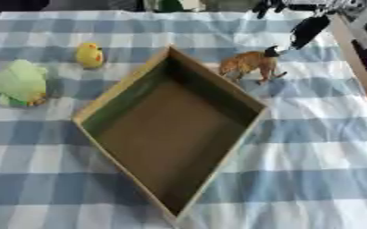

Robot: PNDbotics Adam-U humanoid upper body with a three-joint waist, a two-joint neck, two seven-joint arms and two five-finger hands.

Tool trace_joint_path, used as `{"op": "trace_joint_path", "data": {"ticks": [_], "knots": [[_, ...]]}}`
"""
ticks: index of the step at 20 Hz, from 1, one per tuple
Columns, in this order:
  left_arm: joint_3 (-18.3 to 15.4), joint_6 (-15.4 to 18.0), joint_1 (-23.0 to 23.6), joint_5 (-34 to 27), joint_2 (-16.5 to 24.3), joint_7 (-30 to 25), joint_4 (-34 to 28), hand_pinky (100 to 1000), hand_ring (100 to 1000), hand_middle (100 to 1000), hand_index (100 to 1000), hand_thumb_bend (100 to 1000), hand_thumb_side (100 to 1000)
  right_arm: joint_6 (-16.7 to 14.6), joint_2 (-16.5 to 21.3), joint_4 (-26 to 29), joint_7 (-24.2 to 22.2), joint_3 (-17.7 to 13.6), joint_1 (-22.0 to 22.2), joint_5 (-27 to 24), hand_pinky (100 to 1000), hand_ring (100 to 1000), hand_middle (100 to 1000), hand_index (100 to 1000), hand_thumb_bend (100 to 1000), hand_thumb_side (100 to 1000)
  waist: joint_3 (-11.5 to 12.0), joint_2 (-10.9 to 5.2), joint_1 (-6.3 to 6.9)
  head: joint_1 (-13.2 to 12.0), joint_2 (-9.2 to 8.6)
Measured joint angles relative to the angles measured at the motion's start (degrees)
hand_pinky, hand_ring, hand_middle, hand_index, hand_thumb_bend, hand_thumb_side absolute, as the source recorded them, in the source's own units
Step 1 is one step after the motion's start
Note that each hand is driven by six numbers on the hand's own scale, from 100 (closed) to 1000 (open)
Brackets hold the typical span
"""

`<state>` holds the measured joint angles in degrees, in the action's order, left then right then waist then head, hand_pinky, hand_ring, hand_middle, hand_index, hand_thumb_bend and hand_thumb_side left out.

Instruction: Pick up objects on the table and place them in the box.

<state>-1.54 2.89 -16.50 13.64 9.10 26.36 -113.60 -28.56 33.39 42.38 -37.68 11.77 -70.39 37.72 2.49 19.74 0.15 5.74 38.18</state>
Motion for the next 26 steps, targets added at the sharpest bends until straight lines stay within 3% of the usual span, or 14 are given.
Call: {"op": "trace_joint_path", "data": {"ticks": [12,18,20,24,26], "knots": [[0.31,0.1,-0.13,-0.12,-0.07,-0.15,0.0,436,562,601,722,100,777,0.35,-1.55,-2.2,-0.35,1.37,0.82,1.06,878,973,774,923,500,368,0.37,0.54,0.28,0.43,-0.44],[0.32,0.02,-0.15,-0.26,-0.11,-0.28,0.0,436,562,601,722,100,778,0.24,-2.02,-2.71,-0.24,1.73,1.06,1.75,856,898,666,816,471,371,0.54,0.77,0.29,0.45,-0.49],[0.33,-0.03,-0.16,-0.28,-0.11,-0.32,0.0,436,563,601,722,100,779,0.24,-2.09,-2.67,-0.24,1.89,1.35,1.67,838,870,580,759,384,383,0.56,0.82,0.28,0.45,-0.5],[0.34,-0.1,-0.21,-0.3,-0.13,-0.41,0.0,436,563,602,722,100,779,0.84,-2.36,-1.91,-0.84,2.0,1.41,0.21,809,834,511,696,236,376,0.63,0.94,0.25,0.45,-0.51],[0.35,-0.09,-0.22,-0.3,-0.27,-0.42,0.0,436,563,602,721,100,780,1.5,-2.4,-1.29,-1.5,1.96,1.57,-0.9,790,808,481,663,101,322,0.67,0.94,0.24,0.45,-0.52]]}}
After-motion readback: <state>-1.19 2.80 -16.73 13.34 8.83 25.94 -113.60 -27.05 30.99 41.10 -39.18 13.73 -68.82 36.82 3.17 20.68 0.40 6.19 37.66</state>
